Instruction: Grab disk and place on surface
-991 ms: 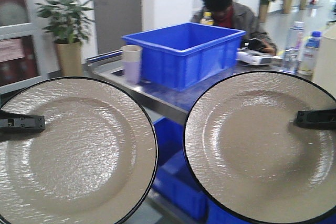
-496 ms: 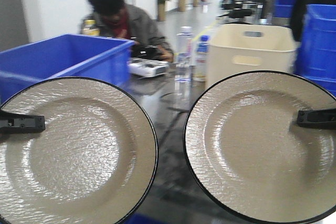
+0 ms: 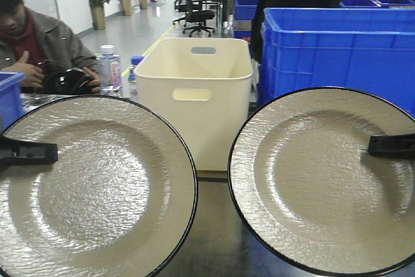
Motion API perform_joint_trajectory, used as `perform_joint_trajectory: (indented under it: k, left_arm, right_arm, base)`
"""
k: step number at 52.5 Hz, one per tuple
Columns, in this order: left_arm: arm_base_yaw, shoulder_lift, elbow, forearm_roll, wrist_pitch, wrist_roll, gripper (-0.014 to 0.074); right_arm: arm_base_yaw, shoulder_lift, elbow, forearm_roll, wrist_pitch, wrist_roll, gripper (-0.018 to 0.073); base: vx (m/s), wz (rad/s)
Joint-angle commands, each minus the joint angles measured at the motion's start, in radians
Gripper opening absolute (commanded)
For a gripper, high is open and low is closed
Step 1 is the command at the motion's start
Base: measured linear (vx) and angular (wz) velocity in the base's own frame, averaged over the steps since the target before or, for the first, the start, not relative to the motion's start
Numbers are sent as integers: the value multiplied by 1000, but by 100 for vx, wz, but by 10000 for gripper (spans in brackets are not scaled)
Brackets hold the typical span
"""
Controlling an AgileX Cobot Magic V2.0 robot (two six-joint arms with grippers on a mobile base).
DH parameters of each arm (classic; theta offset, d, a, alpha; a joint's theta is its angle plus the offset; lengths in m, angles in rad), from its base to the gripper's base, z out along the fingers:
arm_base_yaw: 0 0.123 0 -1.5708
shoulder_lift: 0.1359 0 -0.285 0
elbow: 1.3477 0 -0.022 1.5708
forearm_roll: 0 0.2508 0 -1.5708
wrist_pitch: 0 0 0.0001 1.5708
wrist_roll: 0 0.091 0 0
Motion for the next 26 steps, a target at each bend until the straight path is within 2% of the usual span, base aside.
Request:
perform_joint_trajectory:
  k: [1, 26]
  left_arm:
    - [0, -25, -35, -127, -33, -18, -2]
    - [0, -25, -35, -127, -33, -18, -2]
  right_arm:
    - [-3, -26, -32, 132, -7, 7, -9]
    - [-3, -26, -32, 132, -8, 7, -9]
  base:
    - [23, -27]
    - [14, -15]
